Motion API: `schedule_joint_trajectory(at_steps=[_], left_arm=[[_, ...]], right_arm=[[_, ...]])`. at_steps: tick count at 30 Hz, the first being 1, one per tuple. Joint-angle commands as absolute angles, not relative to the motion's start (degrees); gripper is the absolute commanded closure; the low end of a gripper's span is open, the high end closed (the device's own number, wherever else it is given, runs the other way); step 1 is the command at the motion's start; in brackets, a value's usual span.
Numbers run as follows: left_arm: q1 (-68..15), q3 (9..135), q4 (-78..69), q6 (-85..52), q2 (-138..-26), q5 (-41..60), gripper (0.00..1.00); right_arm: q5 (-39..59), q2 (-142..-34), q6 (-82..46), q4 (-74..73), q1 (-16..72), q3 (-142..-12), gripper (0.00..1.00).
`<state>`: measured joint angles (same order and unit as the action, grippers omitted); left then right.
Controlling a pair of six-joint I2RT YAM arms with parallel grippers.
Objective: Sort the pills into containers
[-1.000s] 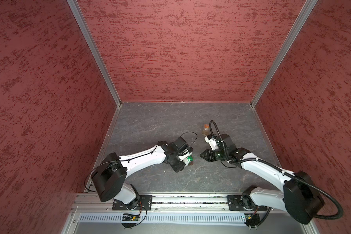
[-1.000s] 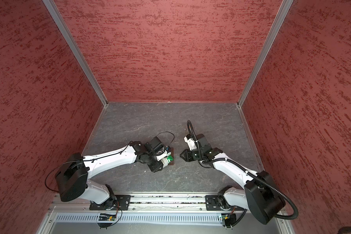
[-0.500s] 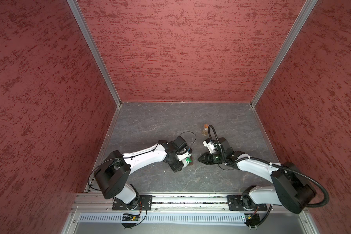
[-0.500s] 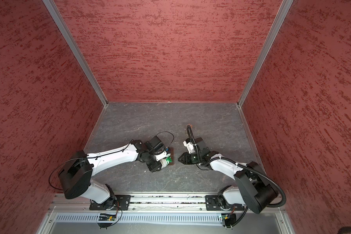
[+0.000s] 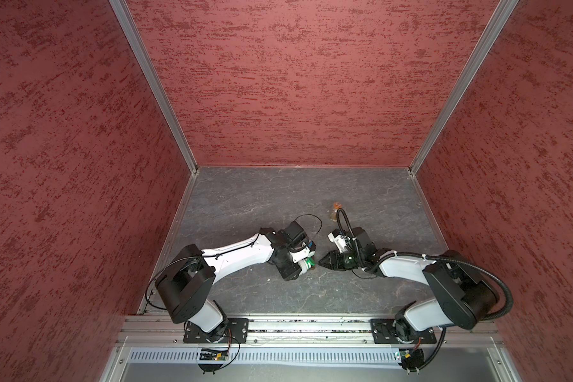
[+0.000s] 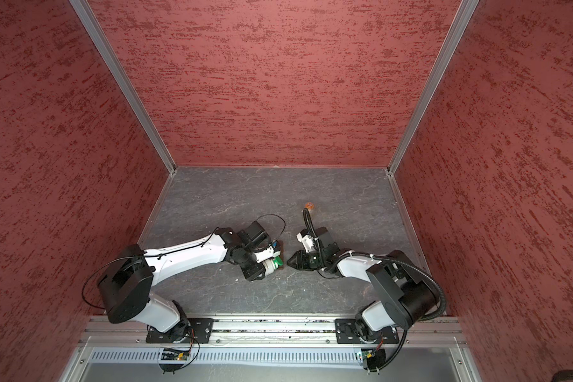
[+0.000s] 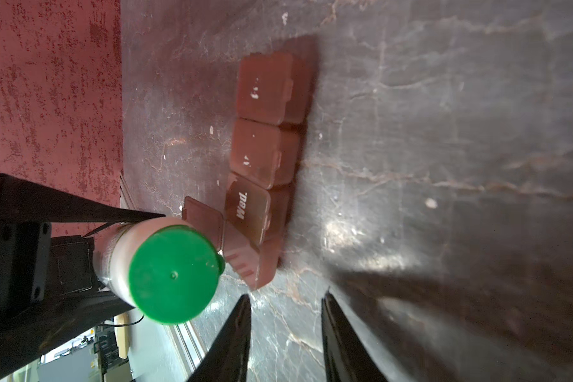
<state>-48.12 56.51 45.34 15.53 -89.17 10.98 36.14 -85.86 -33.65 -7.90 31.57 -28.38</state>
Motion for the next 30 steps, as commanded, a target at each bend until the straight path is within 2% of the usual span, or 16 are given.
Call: schedule_joint_trajectory(at_steps=[1, 10, 30], left_arm=[[-47.99, 57.97, 44.23, 16.71, -89.91, 12.44, 1.00], [-48.04, 59.03, 43.86, 17.14, -90.88, 13.10, 1.00], [-48.50, 59.77, 45.83, 17.31, -92.89, 11.63, 1.00]], right_arm=[[37.70, -86.75, -35.09, -12.37, 32.64, -28.28, 0.62], [37.97, -87.84, -37.04, -15.28, 33.66, -28.17, 0.61], [36.56, -81.13, -37.84, -12.22, 33.58, -28.75, 0.60]])
